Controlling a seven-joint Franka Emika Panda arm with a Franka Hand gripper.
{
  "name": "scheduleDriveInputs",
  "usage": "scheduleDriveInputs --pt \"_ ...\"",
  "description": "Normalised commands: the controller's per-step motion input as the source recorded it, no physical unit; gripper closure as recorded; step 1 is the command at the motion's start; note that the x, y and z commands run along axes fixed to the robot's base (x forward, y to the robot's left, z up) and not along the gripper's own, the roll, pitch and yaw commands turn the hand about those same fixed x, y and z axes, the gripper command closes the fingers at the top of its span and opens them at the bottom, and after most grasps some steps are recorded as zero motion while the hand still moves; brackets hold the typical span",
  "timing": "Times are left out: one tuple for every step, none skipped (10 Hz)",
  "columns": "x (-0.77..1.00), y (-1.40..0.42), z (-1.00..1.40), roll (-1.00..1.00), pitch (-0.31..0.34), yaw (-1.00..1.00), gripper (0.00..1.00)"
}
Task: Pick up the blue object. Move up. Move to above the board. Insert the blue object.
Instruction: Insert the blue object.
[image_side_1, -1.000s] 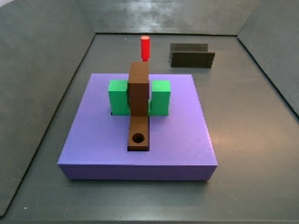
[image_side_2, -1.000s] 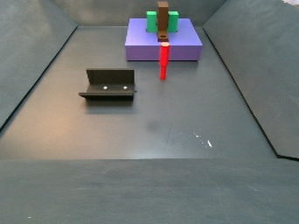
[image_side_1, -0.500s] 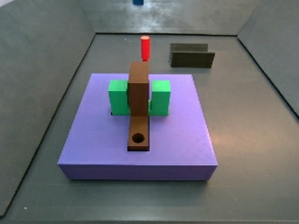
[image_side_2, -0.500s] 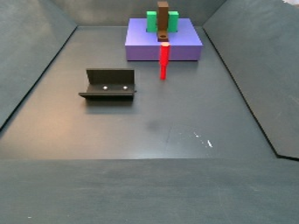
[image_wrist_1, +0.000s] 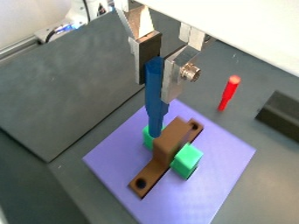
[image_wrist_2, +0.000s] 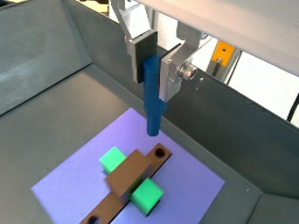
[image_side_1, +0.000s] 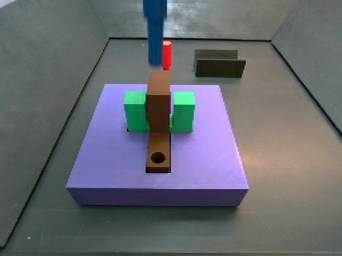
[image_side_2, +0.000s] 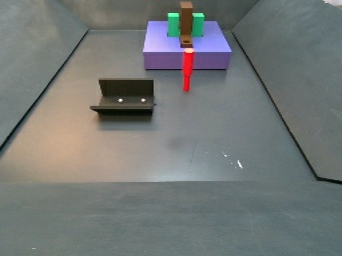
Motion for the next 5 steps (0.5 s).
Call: scheduleDriveInputs --pt "0.04 -0.4 -0.49 0.14 0.0 0.0 1.0" --pt "0.16 -0.33 -0.53 0.11 0.0 0.0 1.0" --pt "0.06 -0.33 -0.48 0.17 0.0 0.0 1.0" --pt "0.13 -0.23 -0.49 0.14 -0.009 0.0 1.0" --pt "0.2 -0.21 -0.39 0.14 0.0 -0.07 1.0"
